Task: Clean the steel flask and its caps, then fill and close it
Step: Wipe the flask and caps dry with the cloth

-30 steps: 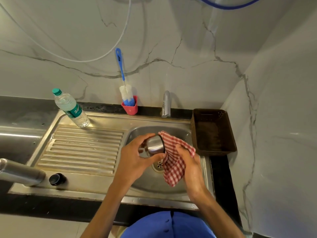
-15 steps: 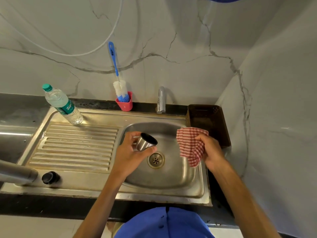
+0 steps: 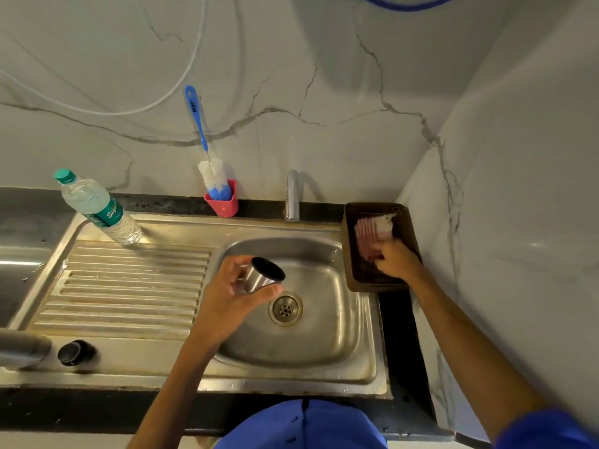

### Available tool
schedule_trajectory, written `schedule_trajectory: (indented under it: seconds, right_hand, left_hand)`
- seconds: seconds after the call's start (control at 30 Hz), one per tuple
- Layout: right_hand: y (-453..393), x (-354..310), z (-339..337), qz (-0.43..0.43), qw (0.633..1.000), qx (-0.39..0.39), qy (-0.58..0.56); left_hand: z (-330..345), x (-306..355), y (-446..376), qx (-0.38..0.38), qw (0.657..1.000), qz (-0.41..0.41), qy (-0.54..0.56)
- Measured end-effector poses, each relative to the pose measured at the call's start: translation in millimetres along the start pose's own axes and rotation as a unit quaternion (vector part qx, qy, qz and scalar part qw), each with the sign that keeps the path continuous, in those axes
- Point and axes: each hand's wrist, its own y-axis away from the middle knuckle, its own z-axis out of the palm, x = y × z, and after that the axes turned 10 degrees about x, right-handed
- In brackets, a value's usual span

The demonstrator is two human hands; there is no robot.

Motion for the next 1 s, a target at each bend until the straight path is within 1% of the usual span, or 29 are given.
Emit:
schedule_trajectory:
  seconds: [0.03, 0.07, 0.13, 0.17, 0.23, 0.27, 0.37, 0.43, 0.47, 0.53, 0.6, 0.67, 0.73, 0.83, 0.93, 1.0]
  right_hand:
    - [4, 0, 5, 0.019, 0.999, -0.034, 0.004]
    - [9, 0, 8, 0.038, 0.999, -0.025, -0.005]
    - [20, -8, 6, 0.058, 0.997, 0.046, -0.028]
    - [25, -13, 4, 0.054, 0.994, 0.090, -0.034]
    - [36, -25, 1, 0.026, 0.986, 0.156, -0.056]
    - [41, -32, -1, 0.010, 0.982, 0.171, -0.080]
    - [59, -64, -8, -0.060, 0.966, 0.195, -0.159]
    - [72, -95, -9, -0.104, 0.955, 0.197, -0.196]
    - [77, -110, -9, -0.118, 0.951, 0.188, -0.217]
    - [89, -143, -6, -0.137, 0.949, 0.123, -0.256]
    - [101, -180, -1, -0.147, 0.949, 0.008, -0.279]
    - [119, -220, 4, -0.156, 0.931, -0.107, -0.314]
    - [137, -259, 13, -0.166, 0.907, -0.173, -0.346]
    - [160, -317, 27, -0.195, 0.898, -0.198, -0.342]
    - [177, -364, 43, -0.229, 0.896, -0.191, -0.330]
    - [187, -395, 56, -0.228, 0.901, -0.181, -0.323]
  left_hand:
    - [-5, -1, 0, 0.004, 1.000, -0.005, -0.004]
    - [-9, -2, 1, 0.013, 1.000, -0.009, -0.005]
    - [-18, -9, 1, 0.036, 0.999, -0.016, -0.006]
    - [-22, -14, 2, 0.046, 0.999, -0.022, -0.003]
    - [-28, -22, 3, 0.058, 0.998, -0.037, 0.002]
    - [-31, -25, 4, 0.057, 0.997, -0.043, 0.002]
    - [-40, -34, 11, 0.054, 0.997, -0.045, 0.012]
    - [-48, -40, 20, 0.059, 0.997, -0.038, 0.025]
    - [-51, -43, 24, 0.064, 0.997, -0.033, 0.032]
    - [-62, -49, 34, 0.089, 0.995, -0.036, 0.040]
    - [-76, -58, 44, 0.122, 0.991, -0.046, 0.027]
    - [-94, -69, 54, 0.144, 0.989, -0.043, 0.003]
    - [-112, -80, 66, 0.145, 0.989, -0.024, -0.026]
    - [-140, -99, 83, 0.151, 0.986, 0.004, -0.071]
    - [-165, -114, 97, 0.177, 0.981, 0.008, -0.084]
    - [-187, -126, 105, 0.189, 0.978, 0.010, -0.089]
